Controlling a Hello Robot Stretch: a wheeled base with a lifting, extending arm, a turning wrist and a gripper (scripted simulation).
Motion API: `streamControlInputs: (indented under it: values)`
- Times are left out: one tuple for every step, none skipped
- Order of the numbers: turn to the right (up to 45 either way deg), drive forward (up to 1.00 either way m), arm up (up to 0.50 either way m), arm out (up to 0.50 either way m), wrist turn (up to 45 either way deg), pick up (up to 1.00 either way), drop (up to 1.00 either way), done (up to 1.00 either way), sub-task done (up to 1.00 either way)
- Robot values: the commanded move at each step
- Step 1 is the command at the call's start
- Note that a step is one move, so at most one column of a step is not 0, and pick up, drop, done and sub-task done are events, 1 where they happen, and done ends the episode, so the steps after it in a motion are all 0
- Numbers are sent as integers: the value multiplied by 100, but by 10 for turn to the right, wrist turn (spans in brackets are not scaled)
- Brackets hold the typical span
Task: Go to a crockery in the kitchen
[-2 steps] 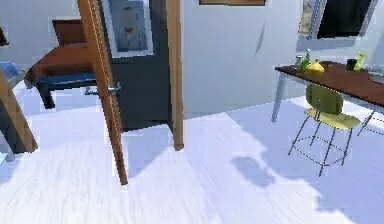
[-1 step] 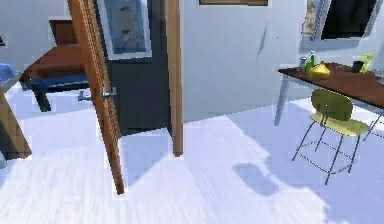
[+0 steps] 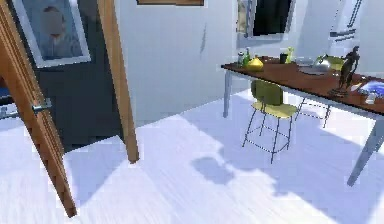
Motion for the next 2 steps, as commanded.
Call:
streamControlInputs:
  values:
    - [0, 100, 0, 0, 0, 0, 0, 0, 0]
    - [0, 70, 0, 0, 0, 0, 0, 0, 0]
